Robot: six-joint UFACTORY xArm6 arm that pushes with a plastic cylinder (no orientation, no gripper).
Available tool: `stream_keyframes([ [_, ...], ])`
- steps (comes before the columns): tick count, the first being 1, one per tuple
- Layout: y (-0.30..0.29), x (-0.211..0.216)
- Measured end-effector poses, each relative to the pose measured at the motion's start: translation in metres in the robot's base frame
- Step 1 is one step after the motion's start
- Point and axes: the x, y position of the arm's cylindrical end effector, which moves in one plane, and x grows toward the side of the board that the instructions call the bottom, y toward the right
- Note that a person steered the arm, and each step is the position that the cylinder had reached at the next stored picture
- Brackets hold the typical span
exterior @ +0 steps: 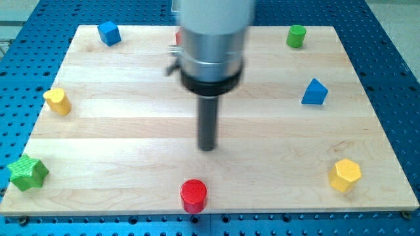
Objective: Move the red circle to the bottom center
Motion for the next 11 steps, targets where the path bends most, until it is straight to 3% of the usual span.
stream_keyframes([
  [1,-0.086,0.036],
  [2,-0.119,0.093],
  [7,-0.046,0.096],
  [9,-0.009,0.064],
  [10,-0.033,0.038],
  [11,-0.061,0.077],
])
